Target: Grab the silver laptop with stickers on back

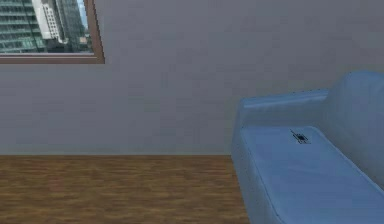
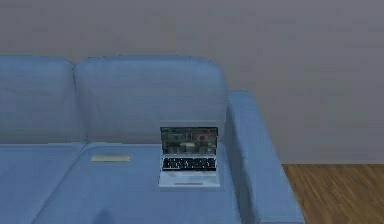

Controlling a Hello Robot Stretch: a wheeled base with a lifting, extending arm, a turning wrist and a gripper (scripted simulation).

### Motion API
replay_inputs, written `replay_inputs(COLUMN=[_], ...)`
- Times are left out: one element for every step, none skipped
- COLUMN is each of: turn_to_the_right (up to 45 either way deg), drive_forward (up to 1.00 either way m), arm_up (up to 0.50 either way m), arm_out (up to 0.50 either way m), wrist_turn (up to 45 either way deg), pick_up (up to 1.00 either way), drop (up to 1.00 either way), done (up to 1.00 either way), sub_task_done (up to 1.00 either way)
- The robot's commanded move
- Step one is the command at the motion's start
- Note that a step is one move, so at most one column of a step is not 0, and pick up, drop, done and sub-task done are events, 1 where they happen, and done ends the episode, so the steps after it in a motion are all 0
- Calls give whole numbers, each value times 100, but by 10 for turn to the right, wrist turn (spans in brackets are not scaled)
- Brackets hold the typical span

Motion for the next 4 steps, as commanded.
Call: replay_inputs(turn_to_the_right=[0,0,0,0], drive_forward=[0,0,0,0], arm_up=[0,0,0,0], arm_out=[40,0,0,0], wrist_turn=[0,450,450,450], pick_up=[0,0,0,0], drop=[0,0,0,0], done=[0,0,0,0], sub_task_done=[0,0,0,0])
